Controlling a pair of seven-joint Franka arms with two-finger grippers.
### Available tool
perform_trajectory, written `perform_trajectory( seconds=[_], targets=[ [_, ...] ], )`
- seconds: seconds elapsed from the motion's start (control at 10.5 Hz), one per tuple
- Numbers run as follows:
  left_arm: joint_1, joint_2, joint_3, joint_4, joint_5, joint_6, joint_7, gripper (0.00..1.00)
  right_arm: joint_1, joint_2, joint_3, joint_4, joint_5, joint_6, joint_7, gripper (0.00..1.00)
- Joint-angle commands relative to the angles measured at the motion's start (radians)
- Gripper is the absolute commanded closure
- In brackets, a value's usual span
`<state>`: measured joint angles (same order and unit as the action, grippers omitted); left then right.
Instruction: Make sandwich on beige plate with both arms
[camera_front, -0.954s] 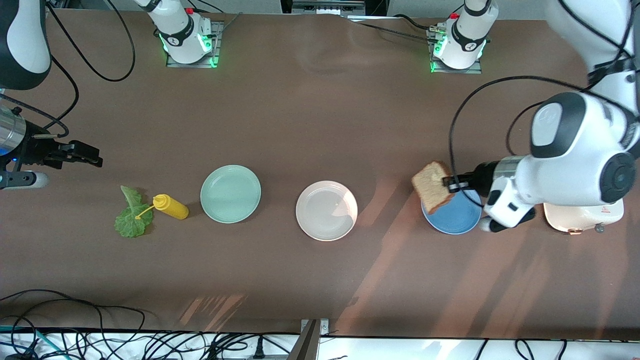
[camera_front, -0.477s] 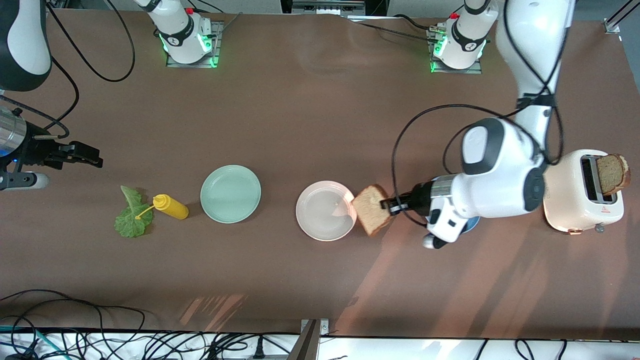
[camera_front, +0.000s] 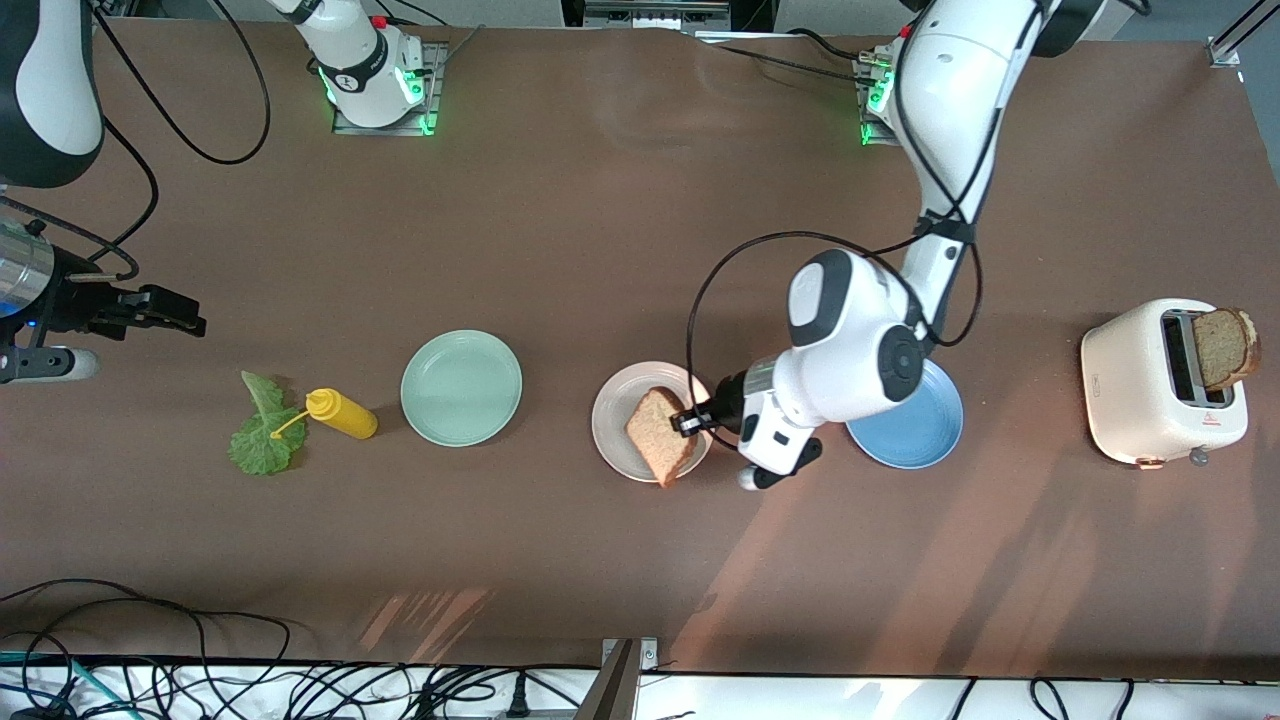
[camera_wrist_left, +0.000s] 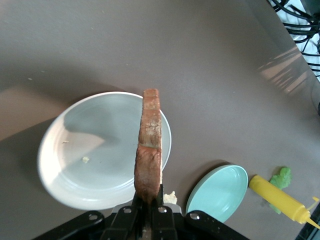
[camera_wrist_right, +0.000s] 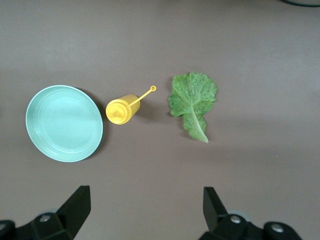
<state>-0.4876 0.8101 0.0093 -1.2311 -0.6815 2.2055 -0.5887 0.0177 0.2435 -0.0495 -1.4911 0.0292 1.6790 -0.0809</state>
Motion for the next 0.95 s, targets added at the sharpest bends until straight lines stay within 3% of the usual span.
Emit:
perform_trajectory(
  seconds=[0.0,0.86],
  targets=[
    [-0.029,0.024,0.017,0.012,-0.039,0.026,-0.006,1.00,-0.004,0.005,0.002,0.011,0.001,-0.002,-0.003,0.00],
    [-0.057,0.046,0.015,0.012,-0.055,0.037,-0.006,1.00,-0.013,0.089,-0.001,0.009,-0.003,-0.019,-0.003,0.00]
  ],
)
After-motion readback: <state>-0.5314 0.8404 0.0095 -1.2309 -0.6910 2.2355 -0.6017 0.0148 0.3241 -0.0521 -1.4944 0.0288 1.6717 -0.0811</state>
